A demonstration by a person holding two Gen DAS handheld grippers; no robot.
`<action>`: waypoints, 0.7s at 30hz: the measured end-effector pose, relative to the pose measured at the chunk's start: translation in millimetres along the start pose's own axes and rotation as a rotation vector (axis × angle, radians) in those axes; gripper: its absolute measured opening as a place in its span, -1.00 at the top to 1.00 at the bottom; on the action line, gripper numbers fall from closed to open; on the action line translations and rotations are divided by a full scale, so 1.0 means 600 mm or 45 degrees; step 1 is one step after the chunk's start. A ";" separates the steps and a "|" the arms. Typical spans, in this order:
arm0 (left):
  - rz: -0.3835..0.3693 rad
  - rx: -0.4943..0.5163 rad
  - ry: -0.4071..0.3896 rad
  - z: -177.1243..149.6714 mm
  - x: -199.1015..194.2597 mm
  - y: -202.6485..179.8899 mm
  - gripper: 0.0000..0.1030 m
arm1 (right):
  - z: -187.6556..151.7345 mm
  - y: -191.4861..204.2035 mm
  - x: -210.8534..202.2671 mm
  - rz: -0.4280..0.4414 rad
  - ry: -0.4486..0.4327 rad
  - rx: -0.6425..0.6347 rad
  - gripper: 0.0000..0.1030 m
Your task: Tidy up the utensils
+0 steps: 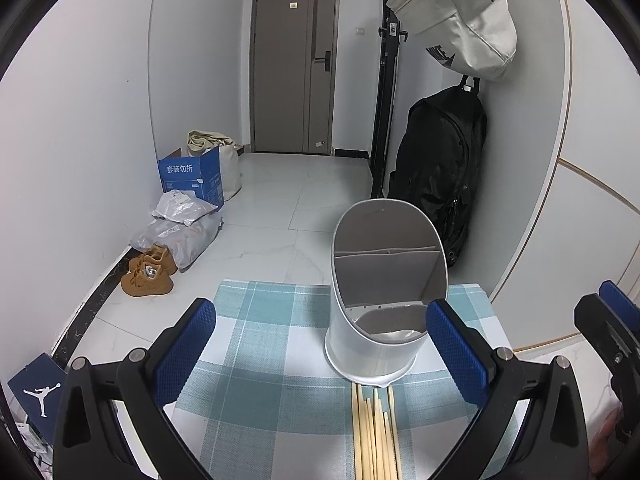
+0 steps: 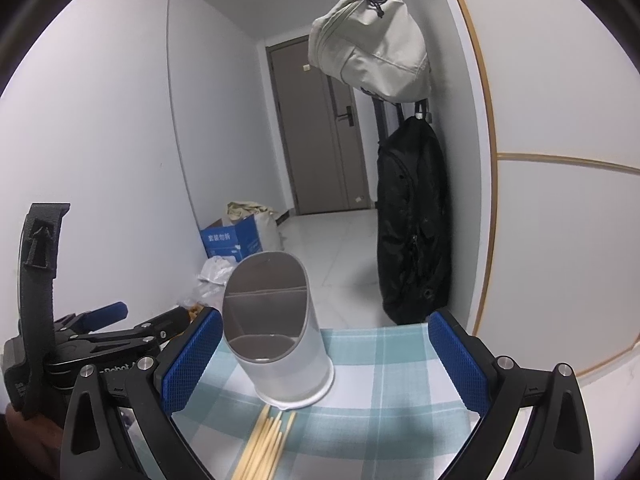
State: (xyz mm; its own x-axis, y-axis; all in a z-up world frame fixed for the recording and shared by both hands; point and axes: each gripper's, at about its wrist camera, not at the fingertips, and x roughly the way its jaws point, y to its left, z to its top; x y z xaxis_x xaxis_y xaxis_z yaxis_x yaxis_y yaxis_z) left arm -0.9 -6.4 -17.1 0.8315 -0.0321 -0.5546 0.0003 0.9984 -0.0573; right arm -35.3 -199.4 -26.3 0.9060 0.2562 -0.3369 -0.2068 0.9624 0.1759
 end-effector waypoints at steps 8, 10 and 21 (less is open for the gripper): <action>-0.034 0.023 0.144 -0.014 0.032 0.006 -0.98 | -0.007 -0.007 0.007 -0.028 0.053 -0.020 -1.00; -0.052 0.032 0.226 -0.023 0.047 0.008 -0.98 | -0.009 -0.011 0.012 -0.041 0.078 -0.021 -1.00; -0.074 0.173 0.750 -0.128 0.146 0.008 -0.89 | -0.014 -0.061 0.032 -0.038 0.167 0.065 -1.00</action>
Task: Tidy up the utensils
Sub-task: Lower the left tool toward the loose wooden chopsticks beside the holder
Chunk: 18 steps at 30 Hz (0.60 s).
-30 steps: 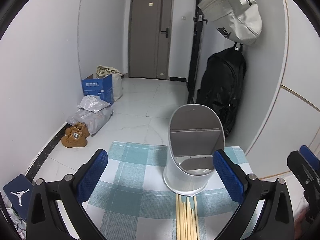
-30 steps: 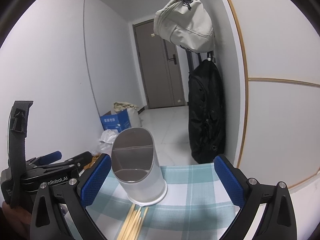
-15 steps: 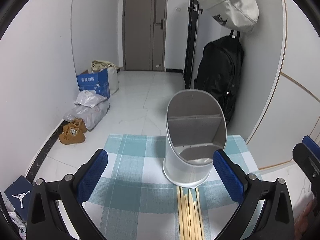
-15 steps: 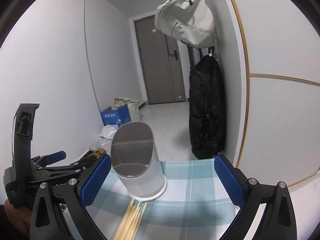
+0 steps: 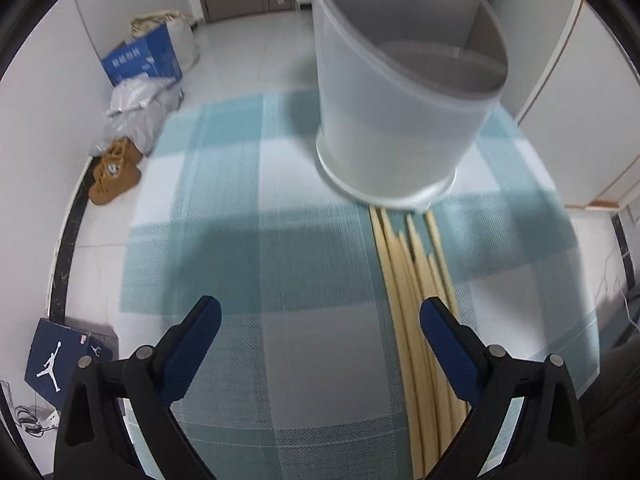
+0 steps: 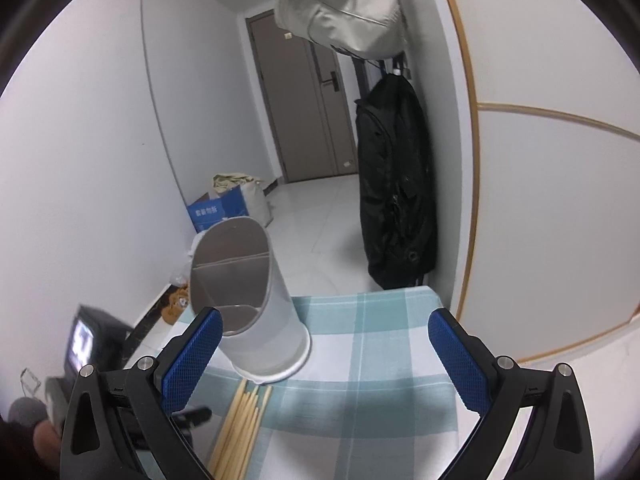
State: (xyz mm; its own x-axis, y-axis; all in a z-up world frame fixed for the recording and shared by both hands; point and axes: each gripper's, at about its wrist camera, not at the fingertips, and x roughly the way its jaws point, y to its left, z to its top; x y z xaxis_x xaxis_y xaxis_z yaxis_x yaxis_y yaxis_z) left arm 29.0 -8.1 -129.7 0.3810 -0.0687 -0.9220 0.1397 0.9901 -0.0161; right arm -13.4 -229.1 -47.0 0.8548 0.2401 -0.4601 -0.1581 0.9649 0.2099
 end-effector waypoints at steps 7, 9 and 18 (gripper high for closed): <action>0.047 0.022 0.074 0.003 0.016 -0.008 -0.89 | 0.003 -0.009 0.006 0.037 0.030 0.038 -1.00; 0.067 0.016 0.070 0.004 0.020 -0.008 -0.89 | 0.003 -0.005 0.005 0.069 0.026 0.040 -1.00; 0.048 -0.056 0.100 0.019 0.040 -0.005 -0.89 | 0.002 -0.002 -0.002 0.111 0.036 0.038 -1.00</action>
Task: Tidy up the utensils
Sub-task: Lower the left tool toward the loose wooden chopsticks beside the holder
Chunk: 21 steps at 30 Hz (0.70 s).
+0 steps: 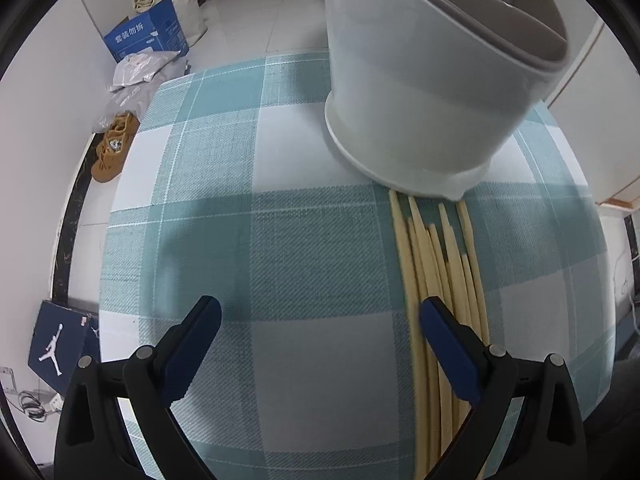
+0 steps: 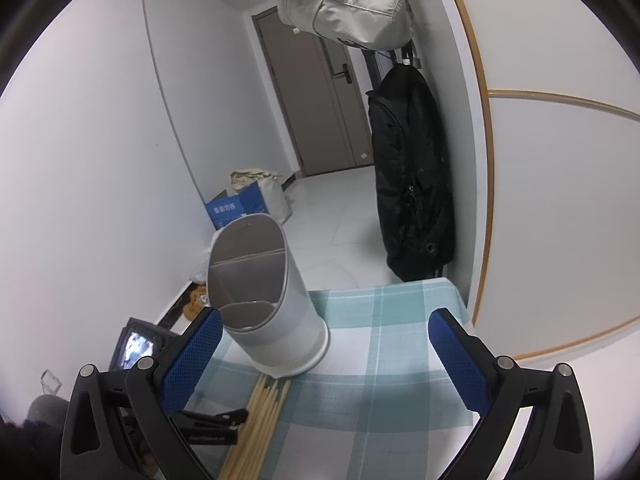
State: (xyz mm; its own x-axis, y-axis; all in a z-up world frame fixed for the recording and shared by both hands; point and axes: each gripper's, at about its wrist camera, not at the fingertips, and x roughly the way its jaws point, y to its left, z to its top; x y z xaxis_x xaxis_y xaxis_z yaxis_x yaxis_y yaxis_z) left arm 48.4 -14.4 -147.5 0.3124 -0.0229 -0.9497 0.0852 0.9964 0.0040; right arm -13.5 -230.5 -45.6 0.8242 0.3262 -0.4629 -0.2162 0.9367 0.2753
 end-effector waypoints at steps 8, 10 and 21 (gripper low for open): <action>-0.001 -0.023 0.018 0.007 0.007 -0.004 -0.73 | 0.000 -0.007 -0.006 0.000 -0.007 0.012 -1.00; -0.002 -0.026 0.004 0.002 0.003 -0.003 -0.69 | -0.001 -0.009 -0.007 -0.006 -0.006 0.014 -1.00; -0.049 0.082 -0.013 -0.026 -0.008 0.007 -0.65 | -0.006 -0.001 -0.008 -0.008 0.000 -0.002 -1.00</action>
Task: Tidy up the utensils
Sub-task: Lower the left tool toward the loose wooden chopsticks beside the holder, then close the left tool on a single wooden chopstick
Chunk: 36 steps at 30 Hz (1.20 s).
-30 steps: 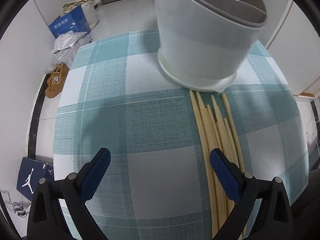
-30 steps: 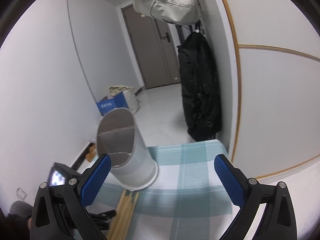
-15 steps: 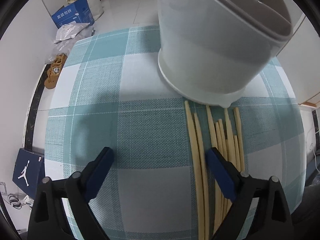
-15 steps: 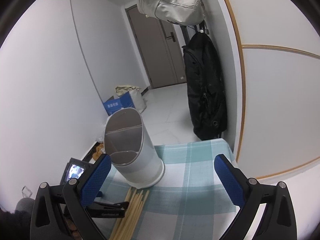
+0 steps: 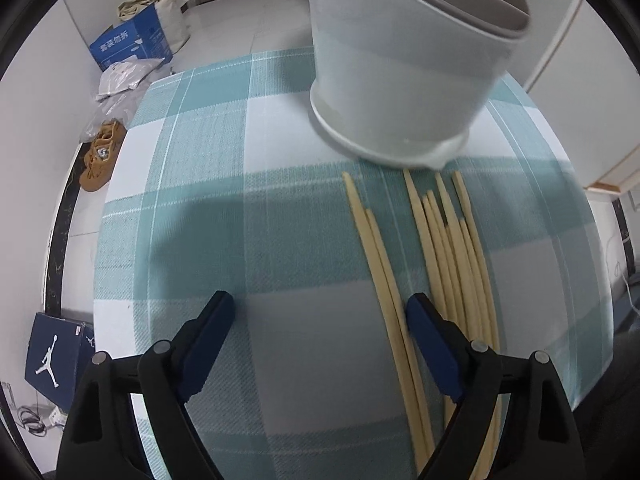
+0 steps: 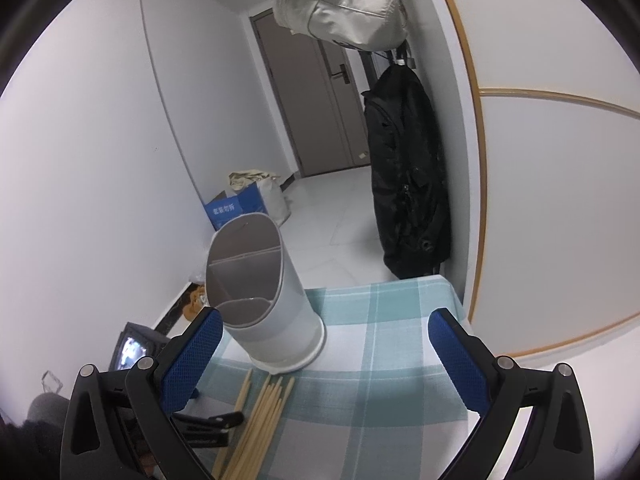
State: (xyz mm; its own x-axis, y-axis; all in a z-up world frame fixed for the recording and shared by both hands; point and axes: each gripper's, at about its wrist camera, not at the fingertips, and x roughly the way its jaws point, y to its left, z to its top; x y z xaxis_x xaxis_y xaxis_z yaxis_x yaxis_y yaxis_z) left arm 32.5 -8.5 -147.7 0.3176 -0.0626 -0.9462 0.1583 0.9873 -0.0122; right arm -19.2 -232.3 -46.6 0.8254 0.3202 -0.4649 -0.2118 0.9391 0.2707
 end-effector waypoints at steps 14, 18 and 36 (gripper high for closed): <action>0.004 -0.102 0.007 0.036 0.011 0.012 -0.65 | -0.003 0.008 0.010 -0.030 0.019 -0.029 -1.00; 0.056 -0.070 0.031 0.042 0.018 -0.007 -0.66 | -0.002 0.006 0.012 -0.021 0.027 -0.015 -1.00; 0.031 -0.072 -0.055 0.053 0.011 0.014 0.75 | -0.014 0.004 0.029 0.017 0.138 0.010 -1.00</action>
State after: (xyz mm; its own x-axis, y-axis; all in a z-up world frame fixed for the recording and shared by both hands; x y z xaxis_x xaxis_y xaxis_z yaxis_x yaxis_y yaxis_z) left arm 65.7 -5.0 -144.1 0.3612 -0.0438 -0.9315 0.0977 0.9952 -0.0089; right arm -9.8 -223.3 -61.3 0.7612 0.3445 -0.5495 -0.2177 0.9338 0.2839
